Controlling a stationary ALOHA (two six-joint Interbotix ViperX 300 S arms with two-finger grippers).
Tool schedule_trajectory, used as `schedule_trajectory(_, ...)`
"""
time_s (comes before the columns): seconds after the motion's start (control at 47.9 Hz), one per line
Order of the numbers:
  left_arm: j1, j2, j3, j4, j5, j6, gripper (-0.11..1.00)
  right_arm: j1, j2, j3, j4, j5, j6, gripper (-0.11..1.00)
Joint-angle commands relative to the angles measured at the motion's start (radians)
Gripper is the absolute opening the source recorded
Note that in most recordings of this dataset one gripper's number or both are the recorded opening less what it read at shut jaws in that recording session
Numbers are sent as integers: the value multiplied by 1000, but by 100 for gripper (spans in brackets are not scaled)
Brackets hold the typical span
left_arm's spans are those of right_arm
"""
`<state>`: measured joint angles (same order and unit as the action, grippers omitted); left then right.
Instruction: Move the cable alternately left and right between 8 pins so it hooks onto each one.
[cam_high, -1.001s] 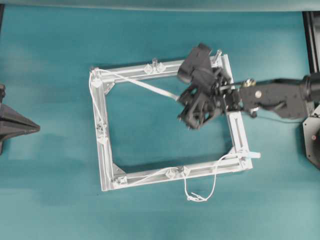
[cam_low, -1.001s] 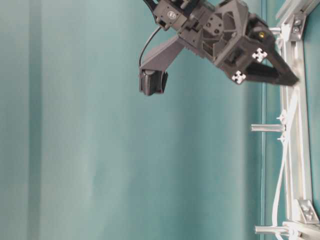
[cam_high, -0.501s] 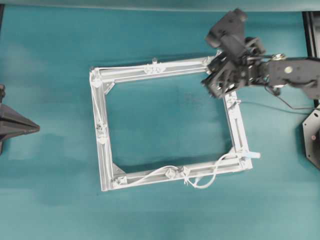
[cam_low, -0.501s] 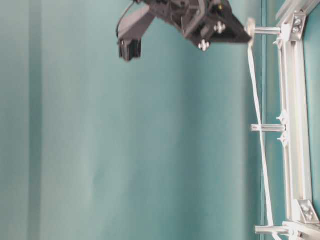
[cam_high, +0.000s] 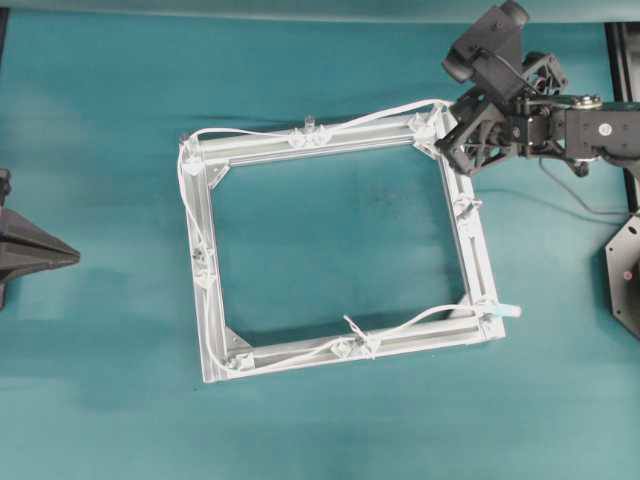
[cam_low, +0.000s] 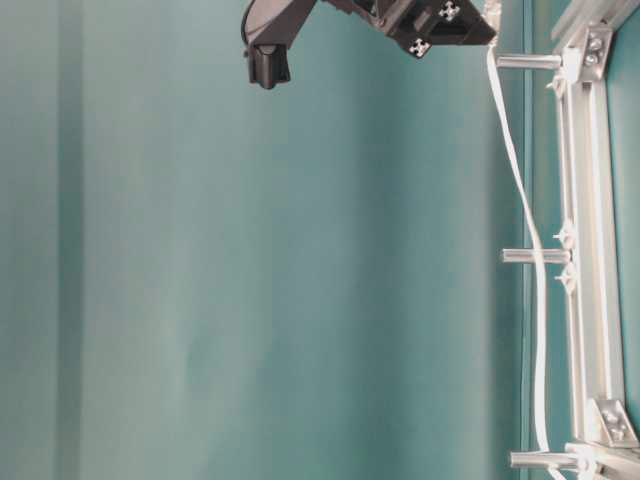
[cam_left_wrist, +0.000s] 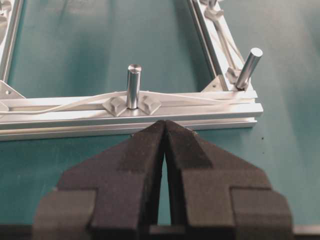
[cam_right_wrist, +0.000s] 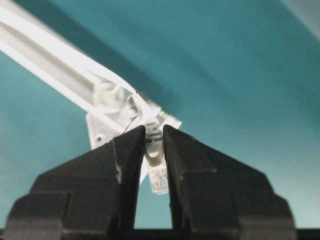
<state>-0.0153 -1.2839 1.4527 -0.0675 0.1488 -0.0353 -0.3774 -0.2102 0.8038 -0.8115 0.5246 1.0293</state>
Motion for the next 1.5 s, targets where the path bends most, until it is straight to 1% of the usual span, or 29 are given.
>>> schedule_trajectory(0.0,-3,6,-26,3,-5,-2,1,-8,-15,-9,-35,-5,5,16)
schedule_trajectory(0.188,-3,6,-26,3,-5,-2,1,-28,5,-11,-107,-17,11,16)
schedule_trajectory(0.334,-3,6,-26,3,-5,-2,1,-54,17,-11,-133,-60,11,16)
schedule_trajectory(0.501,-3,6,-26,3,-5,-2,1,-81,20,5,-135,-126,11,16)
schedule_trajectory(0.647,-5,6,-26,3,-6,-2,1,-104,20,44,-132,-210,18,16)
schedule_trajectory(0.772,-3,6,-26,3,-5,-2,1,-115,20,84,-129,-282,38,16)
schedule_trajectory(0.918,-5,6,-26,3,-5,-2,1,-117,20,115,-129,-325,66,16)
schedule_trajectory(1.064,-3,6,-26,3,-5,-2,1,-117,20,132,-129,-336,92,16)
schedule_trajectory(1.21,-3,6,-26,3,-5,-2,1,-117,20,147,-117,-348,149,16)
schedule_trajectory(1.252,-3,6,-26,3,-5,-2,1,-117,18,152,-109,-351,181,16)
schedule_trajectory(1.439,-3,6,-26,3,-5,-2,1,-117,15,156,-106,-383,307,16)
schedule_trajectory(1.481,-3,6,-26,3,-5,-2,1,-117,14,155,-101,-391,351,16)
